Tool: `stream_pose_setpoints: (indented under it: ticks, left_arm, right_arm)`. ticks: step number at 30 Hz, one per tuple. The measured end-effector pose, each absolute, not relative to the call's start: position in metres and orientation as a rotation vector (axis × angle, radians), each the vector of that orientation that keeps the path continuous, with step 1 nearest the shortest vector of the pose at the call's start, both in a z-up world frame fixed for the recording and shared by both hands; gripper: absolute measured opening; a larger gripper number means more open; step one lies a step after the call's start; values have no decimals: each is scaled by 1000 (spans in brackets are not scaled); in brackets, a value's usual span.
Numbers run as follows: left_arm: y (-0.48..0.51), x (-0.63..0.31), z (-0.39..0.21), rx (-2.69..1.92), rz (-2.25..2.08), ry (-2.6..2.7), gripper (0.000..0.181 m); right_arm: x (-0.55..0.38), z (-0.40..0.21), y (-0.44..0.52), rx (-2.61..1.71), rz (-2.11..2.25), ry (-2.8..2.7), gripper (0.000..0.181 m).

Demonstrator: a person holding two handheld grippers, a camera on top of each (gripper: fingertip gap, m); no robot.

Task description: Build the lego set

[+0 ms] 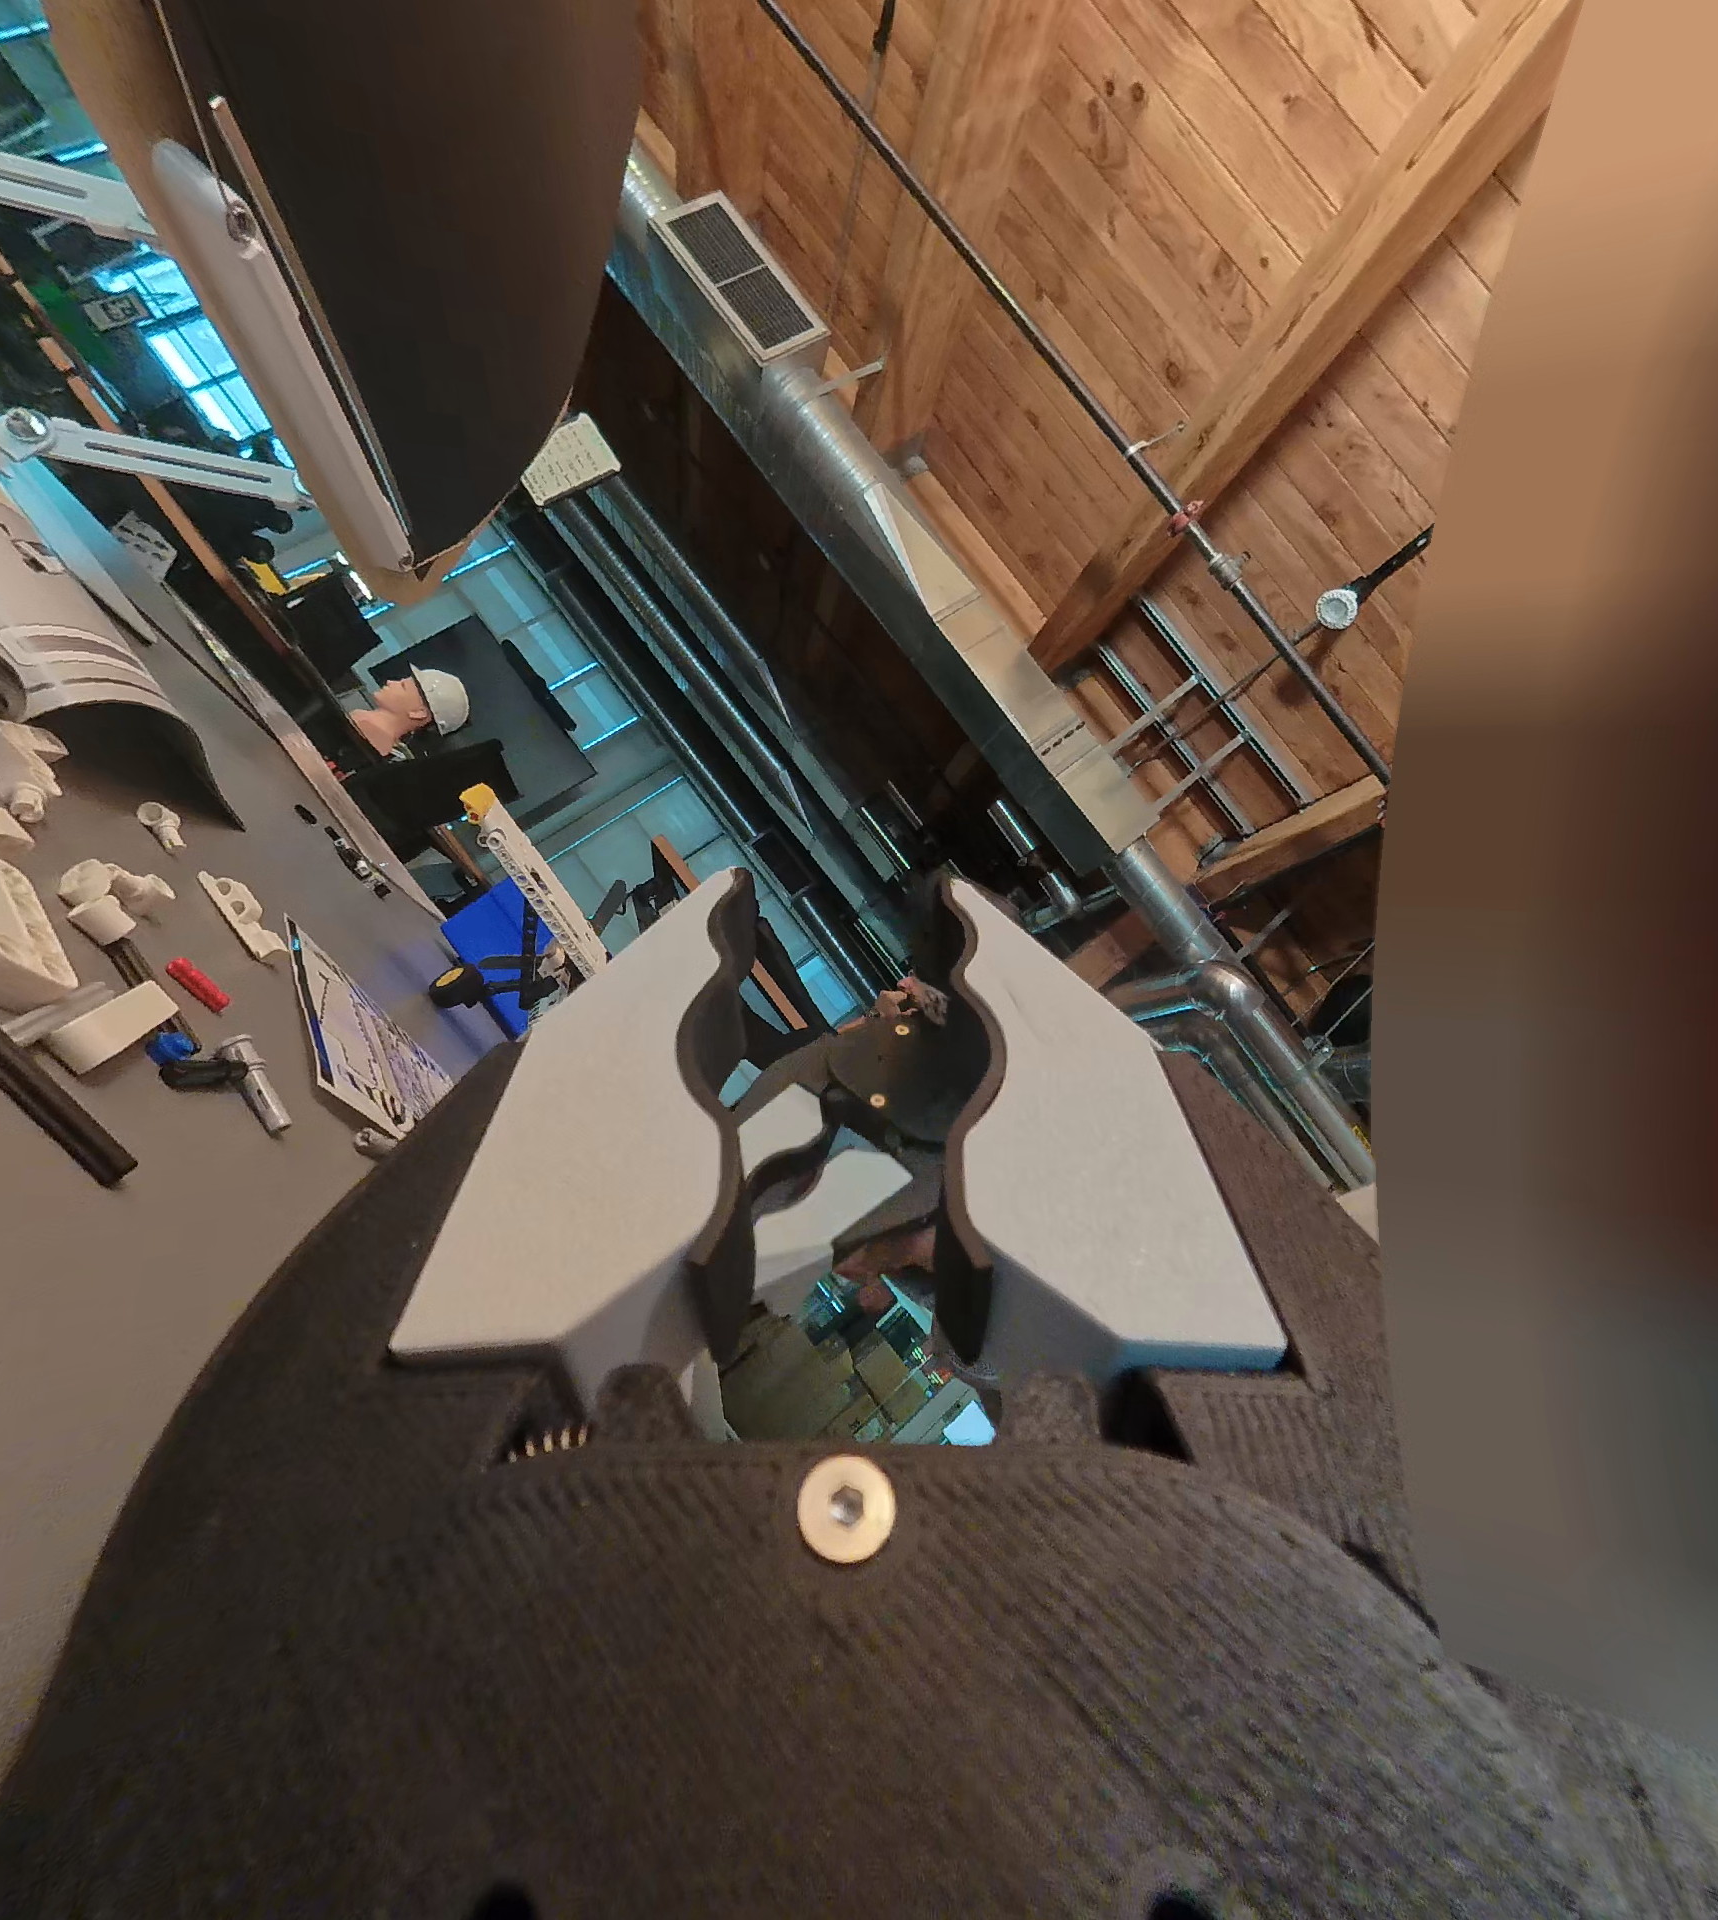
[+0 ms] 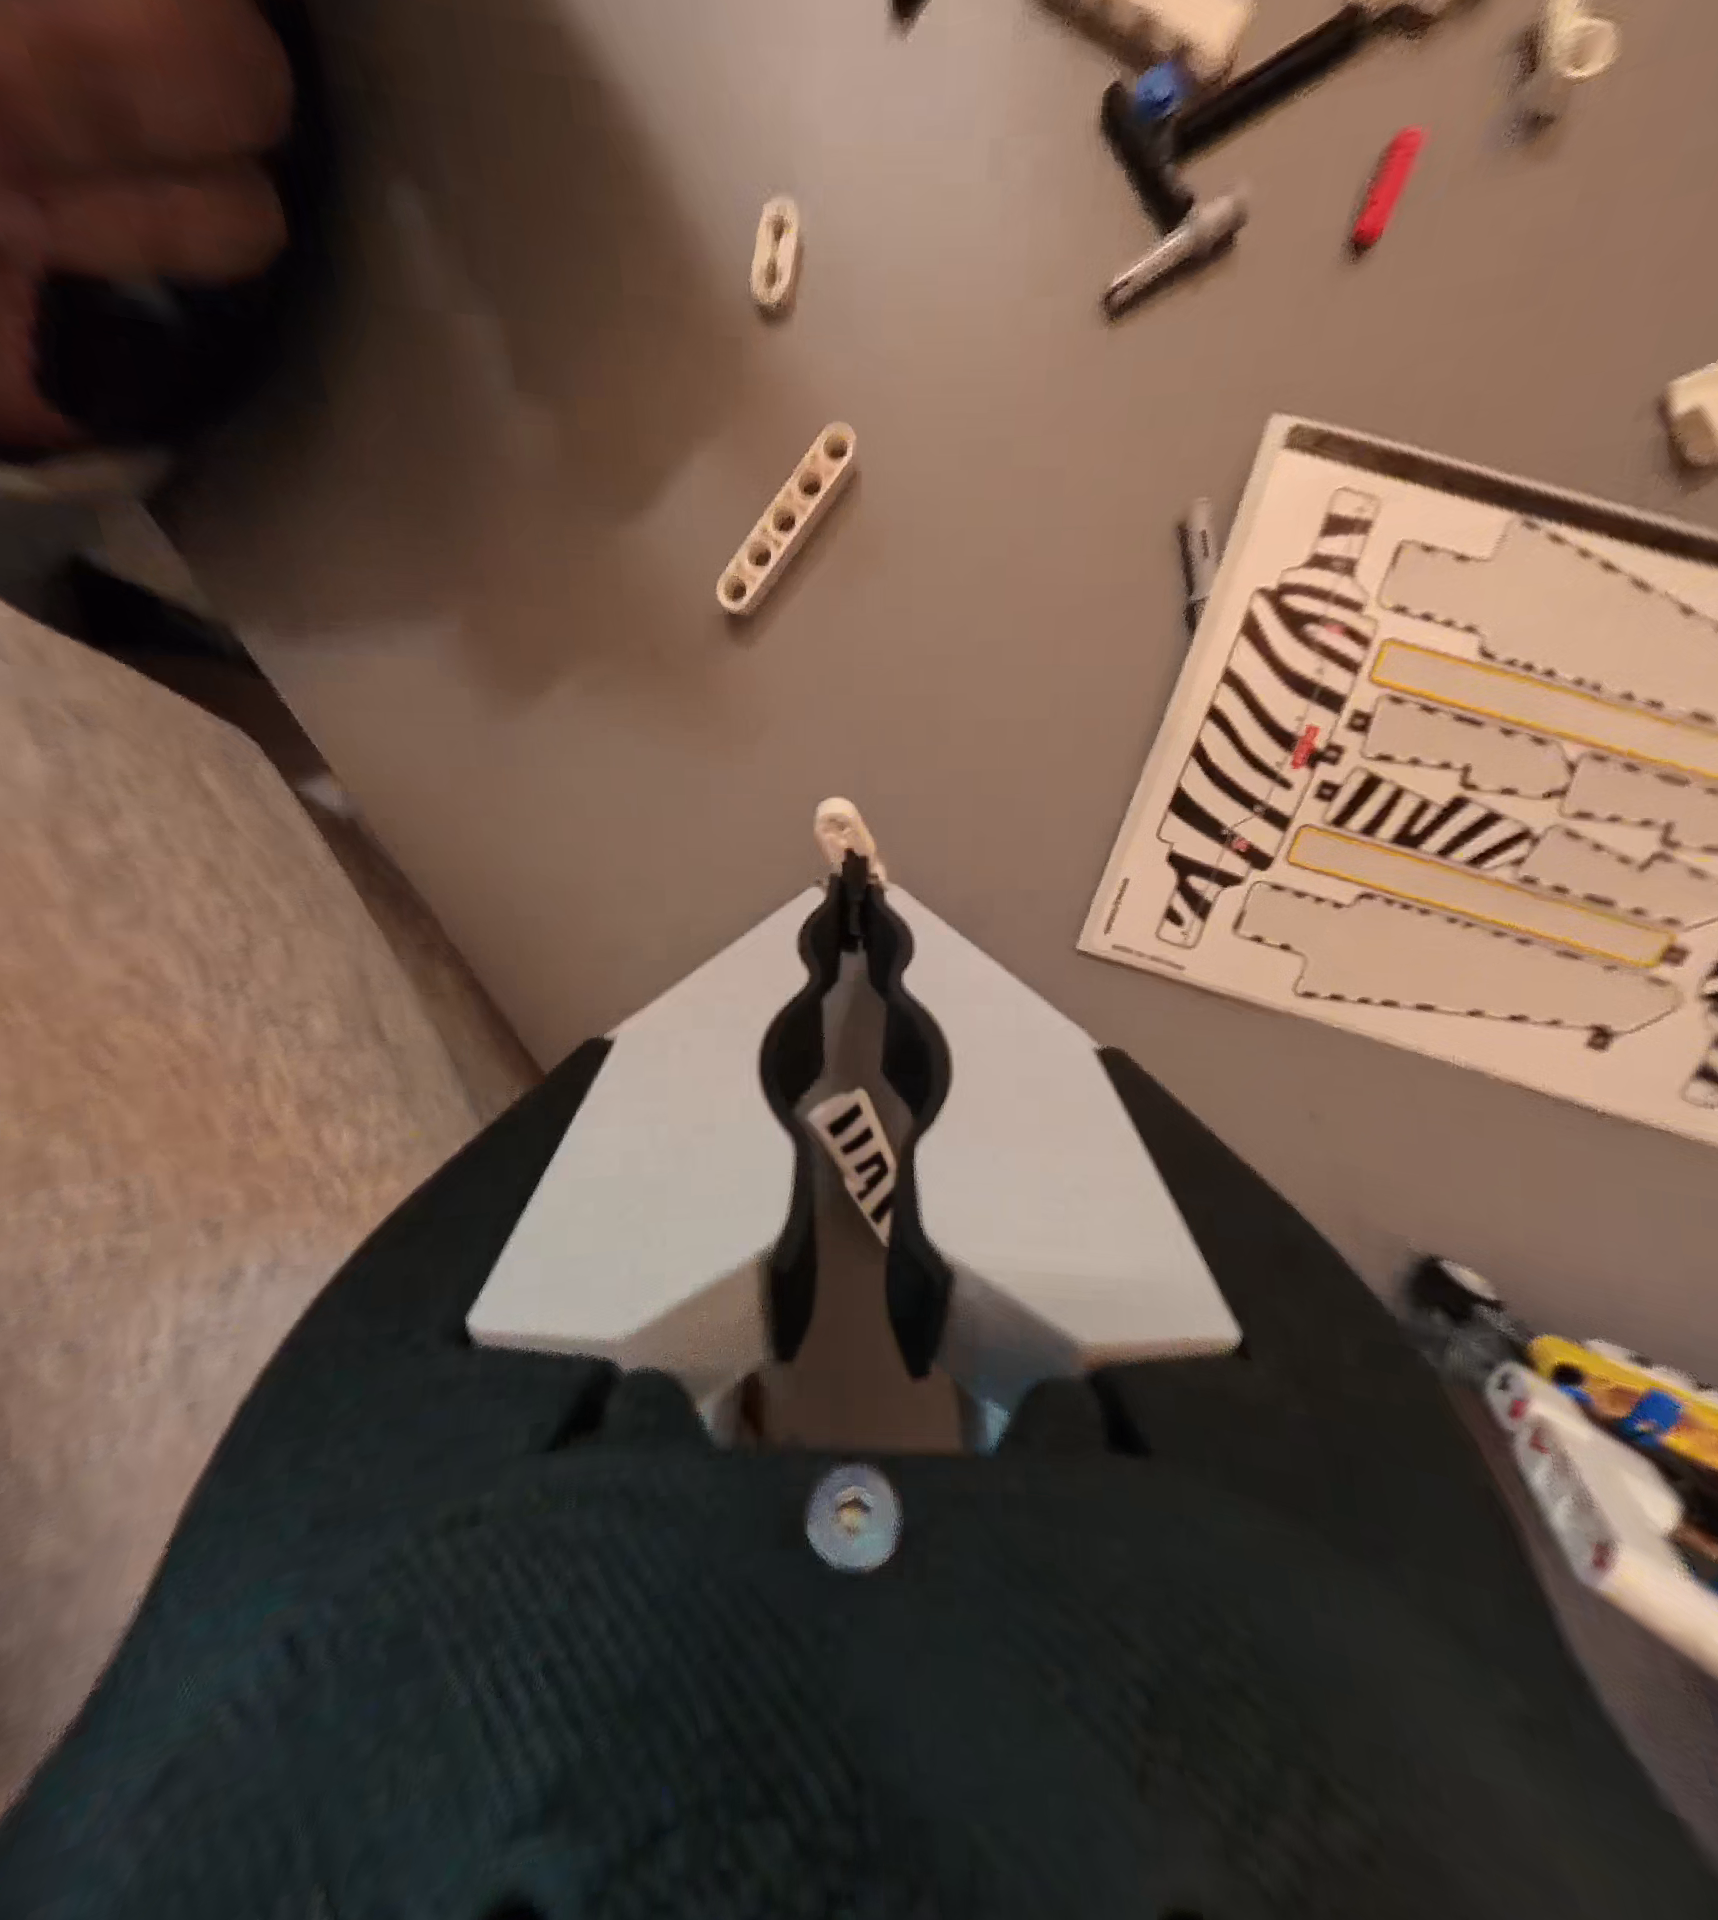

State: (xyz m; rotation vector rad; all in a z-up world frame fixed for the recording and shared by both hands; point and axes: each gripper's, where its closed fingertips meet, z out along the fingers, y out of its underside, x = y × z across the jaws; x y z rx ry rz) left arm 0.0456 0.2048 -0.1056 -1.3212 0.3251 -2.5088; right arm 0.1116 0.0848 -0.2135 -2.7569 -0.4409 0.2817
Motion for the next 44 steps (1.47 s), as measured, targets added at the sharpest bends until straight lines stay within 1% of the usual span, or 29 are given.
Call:
stream_pose_setpoints:
  ticks: [4, 8, 13, 15, 16, 18, 23, 28, 31, 38, 44]
  left_arm:
    - [200, 47, -104, -1305, -2521, 360, 34]
    - [168, 59, -102, -1317, -2602, 579, 36]
    - [112, 72, -107, -1354, -2678, 945, 39]
    - [95, 74, -109, -1364, -2715, 1041, 38]
    - [88, 74, -111, -1372, -2714, 1084, 34]
    - [81, 72, -110, -1339, -2710, 1150, 14]
    - [86, 67, -104, -1292, -2788, 1093, 6]
    - [84, 66, -103, -1281, -2817, 1098, 6]
    - [86, 66, -102, -1292, -2863, 1064, 14]
    - [84, 68, -107, -1323, -2819, 1106, 6]
    - [100, 69, -106, -1355, -2895, 956, 5]
  right_arm:
    - [104, -187, 91, -2569, 535, -226, 3]
    - [83, -153, 95, -2317, 826, -136, 3]
    - [60, -145, 92, -2221, 920, -185, 3]
    - [51, -144, 90, -2222, 928, -221, 3]
    - [48, -143, 90, -2220, 925, -235, 3]
    - [46, -138, 91, -2213, 912, -239, 3]
    - [51, -128, 92, -2200, 884, -215, 3]
    - [50, -126, 90, -2167, 932, -160, 3]
    - [52, -124, 92, -2135, 962, -119, 3]
    - [52, -123, 89, -2113, 975, -160, 3]
    - [67, -109, 93, -2032, 691, -319, 15]
